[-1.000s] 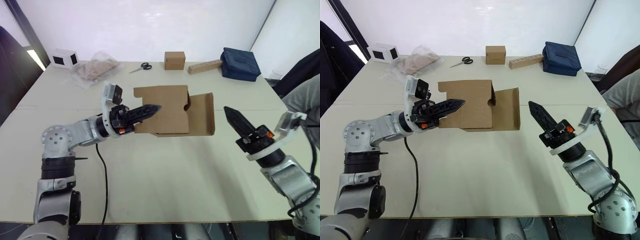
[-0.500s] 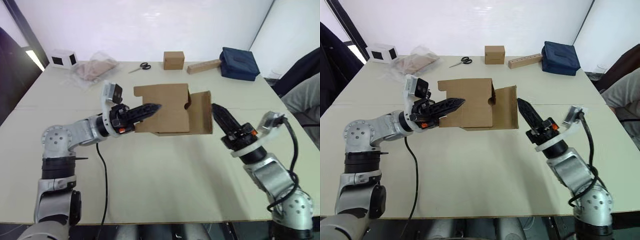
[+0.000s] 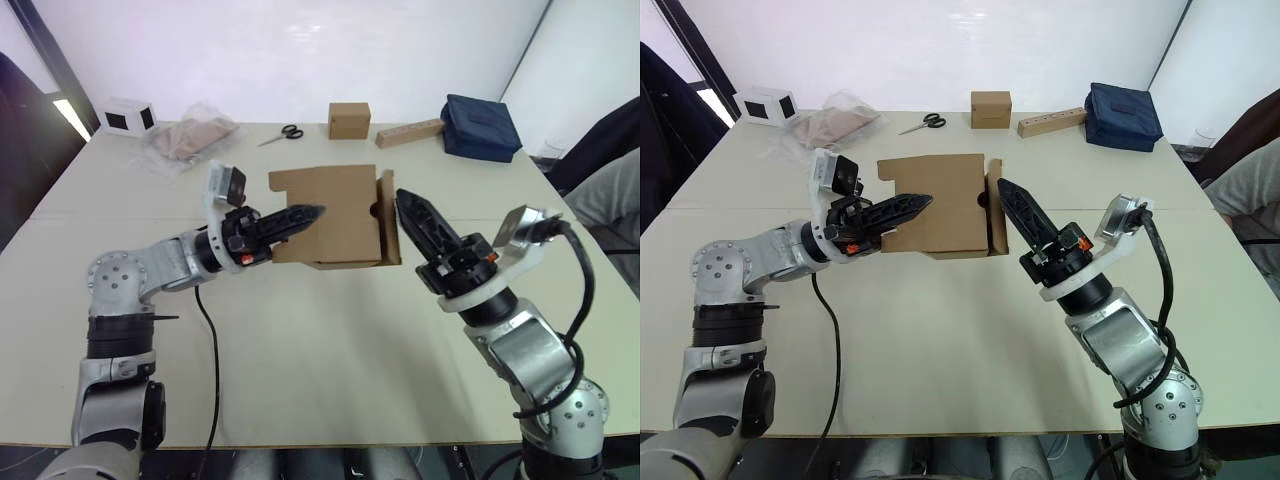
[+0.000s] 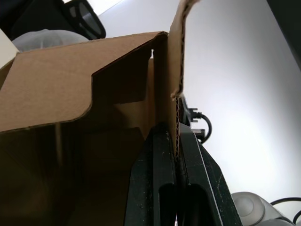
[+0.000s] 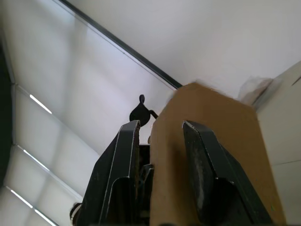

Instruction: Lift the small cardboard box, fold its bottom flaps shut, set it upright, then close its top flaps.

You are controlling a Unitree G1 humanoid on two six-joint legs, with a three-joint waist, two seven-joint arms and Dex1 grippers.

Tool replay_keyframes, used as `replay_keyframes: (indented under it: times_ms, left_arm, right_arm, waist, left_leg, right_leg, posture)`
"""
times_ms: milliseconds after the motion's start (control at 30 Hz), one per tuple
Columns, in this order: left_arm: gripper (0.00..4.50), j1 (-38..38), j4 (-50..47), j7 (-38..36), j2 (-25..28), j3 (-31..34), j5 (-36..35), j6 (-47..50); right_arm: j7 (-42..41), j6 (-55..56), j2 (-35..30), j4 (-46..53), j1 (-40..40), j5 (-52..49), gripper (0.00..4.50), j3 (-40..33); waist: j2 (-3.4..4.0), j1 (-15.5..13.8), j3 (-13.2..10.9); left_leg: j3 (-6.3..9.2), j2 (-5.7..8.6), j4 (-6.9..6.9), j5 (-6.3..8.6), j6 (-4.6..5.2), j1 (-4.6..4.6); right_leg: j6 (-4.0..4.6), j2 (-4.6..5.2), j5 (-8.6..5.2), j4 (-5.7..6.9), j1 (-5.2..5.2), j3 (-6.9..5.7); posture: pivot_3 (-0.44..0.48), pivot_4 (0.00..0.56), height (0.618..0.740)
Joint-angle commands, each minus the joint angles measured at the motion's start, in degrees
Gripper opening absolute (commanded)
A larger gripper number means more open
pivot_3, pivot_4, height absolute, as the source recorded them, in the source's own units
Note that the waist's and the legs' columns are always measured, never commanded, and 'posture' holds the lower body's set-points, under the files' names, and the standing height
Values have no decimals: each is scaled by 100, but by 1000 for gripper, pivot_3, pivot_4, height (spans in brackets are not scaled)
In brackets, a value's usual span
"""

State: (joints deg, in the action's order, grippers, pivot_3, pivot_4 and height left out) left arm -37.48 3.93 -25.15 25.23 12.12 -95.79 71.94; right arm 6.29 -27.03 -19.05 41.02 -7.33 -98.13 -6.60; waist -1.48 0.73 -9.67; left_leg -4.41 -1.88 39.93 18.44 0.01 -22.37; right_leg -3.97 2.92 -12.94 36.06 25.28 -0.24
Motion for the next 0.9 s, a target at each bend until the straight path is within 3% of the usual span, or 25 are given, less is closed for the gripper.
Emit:
replay_keyframes:
  times_ms: [33,300,500,633,767,900]
  left_arm:
    - [0,-37,-142,-2,-4,56,-200,-65]
    - [0,-23,-204,17,18,63,-275,-56]
    - [0,18,-231,0,123,73,-321,-35]
    - [0,6,-234,-14,162,67,-375,-36]
    - [0,-56,-234,-107,198,39,-449,2]
    - [0,-96,-212,-108,193,18,-476,-23]
  right_arm:
    - [8,94,-30,257,-29,-127,1437,15]
    - [-173,62,-262,125,214,62,1437,-167]
    - [-64,294,-886,378,14,-484,1437,-992]
    - [-168,284,-1208,229,320,-683,1437,-1477]
    - [-881,-172,-1400,-312,1093,-369,1437,-1566]
    - [-1335,-339,-1369,-667,1301,-90,1437,-1451]
  waist:
    - [0,0,0]
    - [0,-2,0]
    - [1,-6,0]
    - [1,-11,0]
    - [-4,-20,-1]
    - [0,6,-2]
  left_leg:
    - [0,0,0,0,0,0]
    - [-1,0,0,0,0,0]
    - [0,1,0,0,0,0]
    - [0,0,-3,0,0,0]
    - [0,2,-3,0,0,0]
    - [-5,6,-2,0,0,3]
  right_leg:
    - [0,0,0,0,0,0]
    - [0,1,0,-1,0,0]
    - [0,0,0,0,-1,-1]
    - [0,-2,-1,-2,0,0]
    - [0,1,-1,-4,-4,0]
    - [-1,3,0,-3,-4,5]
  posture:
    - [0,150,740]
    - [0,150,740]
    - [0,150,740]
    - [0,150,740]
    - [0,150,740]
    - [0,150,740]
